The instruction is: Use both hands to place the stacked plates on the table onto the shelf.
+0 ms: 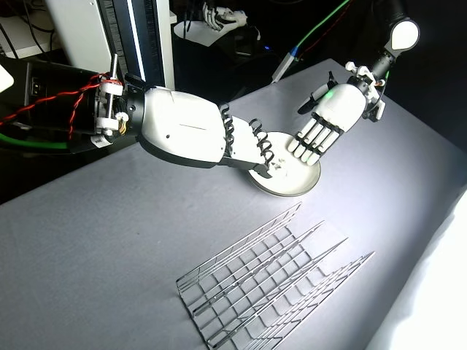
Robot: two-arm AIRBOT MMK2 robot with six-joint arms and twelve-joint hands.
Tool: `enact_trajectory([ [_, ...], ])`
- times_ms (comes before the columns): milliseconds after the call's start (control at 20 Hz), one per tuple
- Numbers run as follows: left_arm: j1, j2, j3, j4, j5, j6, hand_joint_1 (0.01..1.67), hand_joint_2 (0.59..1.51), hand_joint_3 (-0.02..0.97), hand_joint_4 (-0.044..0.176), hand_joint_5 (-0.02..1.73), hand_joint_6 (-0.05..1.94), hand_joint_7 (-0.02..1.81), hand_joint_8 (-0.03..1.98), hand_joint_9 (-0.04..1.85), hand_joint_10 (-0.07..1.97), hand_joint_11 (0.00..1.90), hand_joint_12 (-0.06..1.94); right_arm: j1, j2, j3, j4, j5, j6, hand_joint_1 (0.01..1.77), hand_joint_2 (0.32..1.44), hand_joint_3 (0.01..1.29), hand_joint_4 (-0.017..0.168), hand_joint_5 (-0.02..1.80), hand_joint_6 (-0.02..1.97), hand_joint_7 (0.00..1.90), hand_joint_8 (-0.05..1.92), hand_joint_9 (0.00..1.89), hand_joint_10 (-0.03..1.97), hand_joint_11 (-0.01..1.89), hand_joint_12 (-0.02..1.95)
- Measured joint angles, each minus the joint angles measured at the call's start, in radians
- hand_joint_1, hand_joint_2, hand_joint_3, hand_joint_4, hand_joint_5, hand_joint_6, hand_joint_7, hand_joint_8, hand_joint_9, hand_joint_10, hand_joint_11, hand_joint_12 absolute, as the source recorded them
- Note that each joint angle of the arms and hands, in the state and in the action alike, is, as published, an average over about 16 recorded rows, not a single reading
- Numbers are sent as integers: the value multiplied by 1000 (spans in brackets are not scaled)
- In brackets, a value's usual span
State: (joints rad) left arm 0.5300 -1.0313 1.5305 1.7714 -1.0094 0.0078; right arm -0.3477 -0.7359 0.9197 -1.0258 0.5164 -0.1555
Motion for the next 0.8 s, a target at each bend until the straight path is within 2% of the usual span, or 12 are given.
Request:
enact_trajectory([
  [400, 27, -24, -24, -36, 23, 6, 12, 1169, 20, -5, -9, -22, -1, -16, 13, 9, 18, -3, -11, 4, 0, -14, 23, -4, 100, 1180, 14, 3, 65, 19, 57, 11, 75, 10, 21, 329],
  [800, 28, -67, -64, -76, 66, 11, 14, 1163, 20, -5, -14, -33, -11, -22, 12, 8, 19, 10, -20, -12, 15, -96, 68, -15, 501, 1091, 14, 3, 38, 18, 26, 11, 40, 10, 21, 207],
])
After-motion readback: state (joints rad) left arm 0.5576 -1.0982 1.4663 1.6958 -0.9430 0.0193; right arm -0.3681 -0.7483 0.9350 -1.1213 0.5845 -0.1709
